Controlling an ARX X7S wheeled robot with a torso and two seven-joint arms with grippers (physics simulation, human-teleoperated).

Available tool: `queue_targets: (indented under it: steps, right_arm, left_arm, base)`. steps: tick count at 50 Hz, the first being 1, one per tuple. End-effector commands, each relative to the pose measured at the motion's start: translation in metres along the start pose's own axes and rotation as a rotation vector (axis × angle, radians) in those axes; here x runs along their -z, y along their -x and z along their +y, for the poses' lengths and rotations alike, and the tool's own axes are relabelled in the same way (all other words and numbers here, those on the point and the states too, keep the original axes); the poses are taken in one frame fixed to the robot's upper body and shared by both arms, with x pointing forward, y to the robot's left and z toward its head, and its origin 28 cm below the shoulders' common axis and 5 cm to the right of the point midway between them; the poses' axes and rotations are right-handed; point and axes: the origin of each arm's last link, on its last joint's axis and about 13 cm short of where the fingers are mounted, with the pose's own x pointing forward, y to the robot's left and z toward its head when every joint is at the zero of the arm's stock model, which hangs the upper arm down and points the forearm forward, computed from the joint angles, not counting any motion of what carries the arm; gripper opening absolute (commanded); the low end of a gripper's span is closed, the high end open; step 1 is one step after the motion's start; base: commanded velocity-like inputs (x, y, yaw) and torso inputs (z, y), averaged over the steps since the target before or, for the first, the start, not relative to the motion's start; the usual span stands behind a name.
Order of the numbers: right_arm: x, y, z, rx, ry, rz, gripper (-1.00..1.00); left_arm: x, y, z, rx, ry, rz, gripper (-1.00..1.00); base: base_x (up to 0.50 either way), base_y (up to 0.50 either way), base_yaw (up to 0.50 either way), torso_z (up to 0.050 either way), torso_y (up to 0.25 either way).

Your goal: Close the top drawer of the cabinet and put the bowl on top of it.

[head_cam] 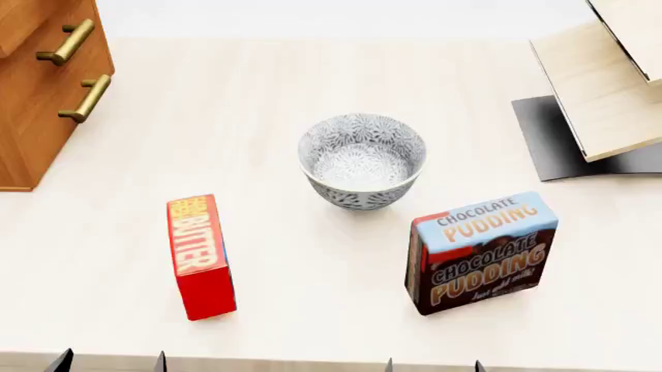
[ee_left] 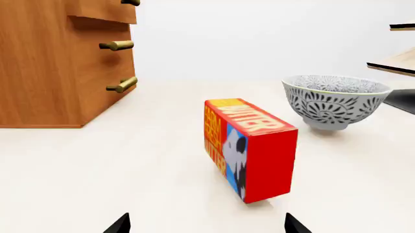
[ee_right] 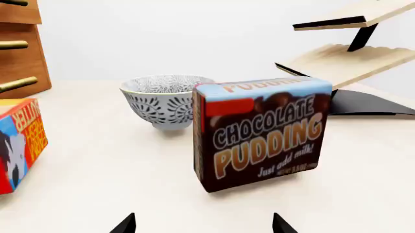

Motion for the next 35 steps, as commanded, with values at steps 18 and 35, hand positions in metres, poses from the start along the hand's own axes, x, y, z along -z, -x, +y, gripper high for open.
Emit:
queue_targets:
  steps: [18, 35]
  right_arm:
    - [-0.113, 0.004, -0.006, -0.070, 0.107, -0.234, 1.00]
    - [-0.127, 0.005, -0.009, -0.060, 0.092, -0.258, 1.00]
  left_arm:
    - [-0.093, 0.006, 0.006, -0.042, -0.057, -0.220, 1.00]
    - [-0.117, 0.011, 0.005, -0.045, -0.070, -0.286, 1.00]
  base:
    - [0.00, 0.00, 0.00, 0.000, 0.000]
    - [0.00, 0.00, 0.00, 0.000, 0.000]
